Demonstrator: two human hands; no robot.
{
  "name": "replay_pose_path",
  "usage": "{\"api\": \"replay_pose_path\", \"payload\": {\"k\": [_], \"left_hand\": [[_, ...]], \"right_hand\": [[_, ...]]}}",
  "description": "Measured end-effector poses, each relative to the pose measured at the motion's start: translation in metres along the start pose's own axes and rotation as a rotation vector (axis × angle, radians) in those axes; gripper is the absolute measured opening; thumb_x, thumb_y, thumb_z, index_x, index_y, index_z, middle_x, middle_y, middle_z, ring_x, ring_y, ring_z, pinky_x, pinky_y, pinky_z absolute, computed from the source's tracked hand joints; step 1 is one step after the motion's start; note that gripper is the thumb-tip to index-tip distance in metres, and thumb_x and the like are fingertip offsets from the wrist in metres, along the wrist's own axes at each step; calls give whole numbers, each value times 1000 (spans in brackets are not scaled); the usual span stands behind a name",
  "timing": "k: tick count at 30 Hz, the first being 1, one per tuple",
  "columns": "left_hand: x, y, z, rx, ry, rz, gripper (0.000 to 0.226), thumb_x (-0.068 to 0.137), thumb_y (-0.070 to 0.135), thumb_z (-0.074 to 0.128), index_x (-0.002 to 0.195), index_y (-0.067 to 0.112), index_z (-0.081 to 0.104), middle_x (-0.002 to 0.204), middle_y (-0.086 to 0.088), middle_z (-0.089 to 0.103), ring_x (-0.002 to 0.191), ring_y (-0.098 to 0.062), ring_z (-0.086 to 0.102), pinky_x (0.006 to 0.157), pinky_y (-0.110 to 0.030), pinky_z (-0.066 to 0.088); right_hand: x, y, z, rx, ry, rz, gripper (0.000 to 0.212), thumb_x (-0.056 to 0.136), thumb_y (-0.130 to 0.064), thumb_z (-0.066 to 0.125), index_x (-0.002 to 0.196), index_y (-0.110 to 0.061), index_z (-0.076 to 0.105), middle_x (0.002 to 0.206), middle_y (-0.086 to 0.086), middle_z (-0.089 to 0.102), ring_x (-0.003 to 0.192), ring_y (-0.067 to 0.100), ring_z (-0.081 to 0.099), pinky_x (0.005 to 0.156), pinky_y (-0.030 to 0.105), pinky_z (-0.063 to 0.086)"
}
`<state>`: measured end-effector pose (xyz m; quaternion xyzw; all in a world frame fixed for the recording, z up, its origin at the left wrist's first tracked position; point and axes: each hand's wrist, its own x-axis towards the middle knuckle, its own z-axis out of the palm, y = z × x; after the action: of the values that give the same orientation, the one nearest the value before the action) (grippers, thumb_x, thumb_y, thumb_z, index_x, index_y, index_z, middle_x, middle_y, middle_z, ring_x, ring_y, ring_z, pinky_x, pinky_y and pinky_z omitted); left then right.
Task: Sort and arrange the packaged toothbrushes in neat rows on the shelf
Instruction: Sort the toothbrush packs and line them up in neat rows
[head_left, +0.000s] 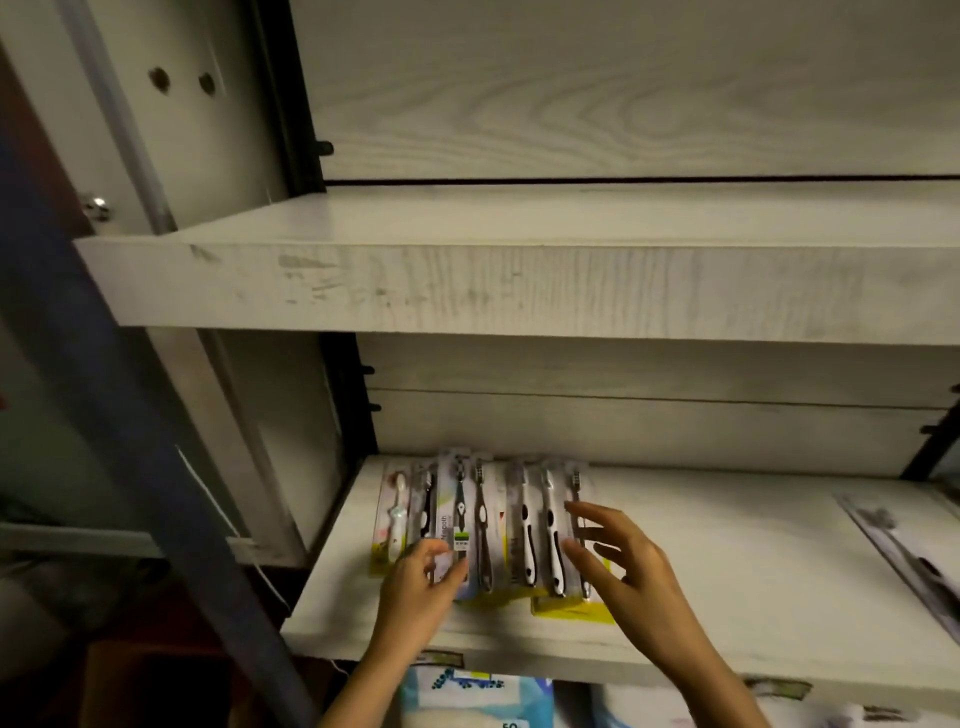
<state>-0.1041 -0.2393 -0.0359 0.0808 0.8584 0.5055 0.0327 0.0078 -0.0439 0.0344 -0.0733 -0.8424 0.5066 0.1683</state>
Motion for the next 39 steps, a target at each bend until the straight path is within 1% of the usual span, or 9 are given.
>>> {"api": "replay_pose_path", "payload": {"k": [5, 8, 12, 17, 23, 26, 30, 36, 39], "left_hand": [[33, 0, 17, 393, 33, 1, 51, 80, 46, 65, 117, 13, 54, 120, -7, 58, 111, -22, 53, 91, -29, 44], [45, -5, 23, 543, -28, -59, 63, 76, 42, 70, 126, 12, 45, 129, -9, 51, 120, -25, 48, 96, -34, 46], [54, -9, 28, 513, -54, -108, 66, 74, 21, 72, 129, 9, 38, 126, -10, 52, 109, -23, 56, 81, -29, 53], [63, -10, 31, 549, -38, -148, 78, 72, 35, 74, 133, 5, 35, 133, -13, 45, 120, -26, 47, 92, -29, 46], [56, 0, 13, 275, -21, -108, 57, 70, 22, 78, 112, 8, 41, 106, -10, 61, 93, -23, 62, 68, -24, 51], [37, 10, 1, -63, -15, -20, 44, 72, 5, 72, 100, 13, 40, 101, -7, 62, 84, -15, 61, 64, -17, 50], [-6, 25, 10, -396, -271, 9, 44, 78, 2, 67, 109, 23, 43, 112, -4, 61, 97, -14, 63, 76, -24, 54], [-34, 50, 24, -446, -491, -52, 56, 86, 6, 61, 128, 32, 34, 110, 9, 59, 94, 2, 63, 77, -17, 52], [-23, 51, 10, -180, -521, -79, 27, 93, 29, 52, 119, 34, 44, 103, 18, 50, 90, 6, 55, 84, -22, 49]], "right_hand": [[2, -3, 3, -6, -38, 25, 26, 88, -24, 62, 106, -43, 57, 115, -16, 60, 101, -2, 60, 82, 14, 50], [5, -7, 6, -18, -52, 31, 25, 89, -24, 61, 104, -43, 56, 116, -16, 59, 102, 0, 60, 81, 13, 50], [11, -9, 7, -23, -78, 23, 25, 89, -22, 60, 102, -42, 56, 117, -17, 57, 101, -4, 59, 78, 7, 48], [17, -11, 10, -28, -78, 20, 22, 90, -22, 59, 104, -38, 58, 117, -18, 57, 99, -6, 59, 77, 6, 47], [23, -8, 20, -18, -116, 48, 23, 90, -20, 59, 101, -41, 56, 113, -18, 56, 98, -1, 59, 74, 8, 48], [25, 0, 28, 35, -91, 160, 19, 90, -26, 58, 105, -37, 57, 109, -11, 62, 95, 0, 60, 71, 9, 49], [26, 7, 42, 251, -144, 364, 44, 78, -46, 61, 117, -25, 60, 110, -2, 68, 99, 12, 66, 89, 31, 54], [27, 15, 46, 318, -99, 387, 26, 82, -16, 68, 104, -12, 56, 86, 13, 71, 69, 14, 68, 61, 24, 53], [28, 18, 40, 349, -112, 406, 20, 85, -8, 64, 103, -13, 55, 86, 13, 70, 65, 10, 68, 55, 19, 52]]}}
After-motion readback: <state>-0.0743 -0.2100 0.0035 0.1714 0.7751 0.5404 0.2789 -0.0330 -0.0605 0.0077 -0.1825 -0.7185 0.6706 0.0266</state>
